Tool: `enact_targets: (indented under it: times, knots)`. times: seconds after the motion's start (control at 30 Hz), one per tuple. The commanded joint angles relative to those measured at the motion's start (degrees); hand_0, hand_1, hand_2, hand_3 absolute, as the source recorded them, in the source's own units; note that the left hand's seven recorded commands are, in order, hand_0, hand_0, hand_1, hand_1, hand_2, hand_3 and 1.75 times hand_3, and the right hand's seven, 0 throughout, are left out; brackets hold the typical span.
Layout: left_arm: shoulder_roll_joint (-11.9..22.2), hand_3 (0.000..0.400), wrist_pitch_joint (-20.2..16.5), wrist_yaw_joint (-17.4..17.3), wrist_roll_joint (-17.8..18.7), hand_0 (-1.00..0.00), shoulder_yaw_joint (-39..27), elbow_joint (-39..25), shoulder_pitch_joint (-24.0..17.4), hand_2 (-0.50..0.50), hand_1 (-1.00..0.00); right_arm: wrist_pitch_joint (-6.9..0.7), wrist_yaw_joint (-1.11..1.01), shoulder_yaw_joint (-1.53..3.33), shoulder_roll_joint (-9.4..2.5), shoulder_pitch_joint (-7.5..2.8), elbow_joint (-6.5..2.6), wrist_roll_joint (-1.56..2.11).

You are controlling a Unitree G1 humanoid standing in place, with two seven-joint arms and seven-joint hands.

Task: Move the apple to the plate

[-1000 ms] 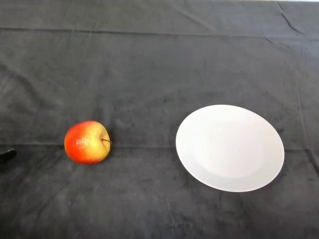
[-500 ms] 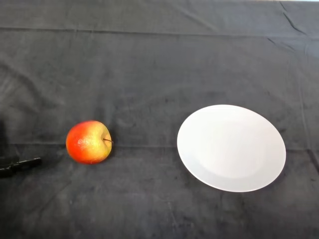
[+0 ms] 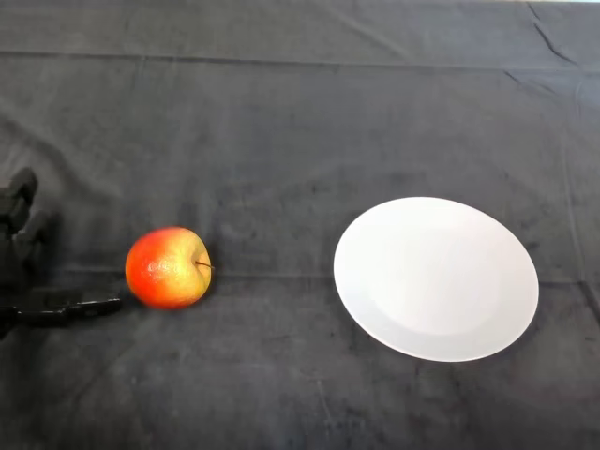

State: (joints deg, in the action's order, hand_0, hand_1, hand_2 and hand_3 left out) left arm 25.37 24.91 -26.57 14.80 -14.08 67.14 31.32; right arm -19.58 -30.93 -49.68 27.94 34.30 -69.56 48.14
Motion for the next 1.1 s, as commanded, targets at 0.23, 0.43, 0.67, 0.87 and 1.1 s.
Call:
enact_targets:
  times: [0.23, 0.43, 0.67, 0.87, 1.1]
  knots:
    - [-3.8, 0.0, 2.0, -3.3, -2.2, 0.0, 3.6, -3.0, 1.3, 0.0, 0.0, 0.09, 0.37, -0.8, 0.79, -0.05, 0.41, -0.02]
    - [-6.3, 0.0, 3.0, -4.4, -3.3, 0.0, 5.7, -2.9, 1.1, 0.0, 0.0, 0.08, 0.38, -0.79, 0.79, -0.06, 0.42, -0.02]
    - [-7.2, 0.0, 3.8, -6.6, -4.2, 0.0, 7.8, -2.7, 1.2, 0.0, 0.0, 0.08, 0.39, -0.79, 0.79, -0.06, 0.43, -0.01]
    - [-7.6, 0.0, 4.7, -8.0, -4.7, 0.0, 9.2, -2.7, 1.1, 0.0, 0.0, 0.08, 0.39, -0.79, 0.79, -0.06, 0.43, -0.01]
    - [-8.4, 0.0, 5.8, -9.0, -5.2, 0.0, 10.9, -2.5, 0.9, 0.0, 0.0, 0.08, 0.38, -0.79, 0.79, -0.06, 0.42, 0.0]
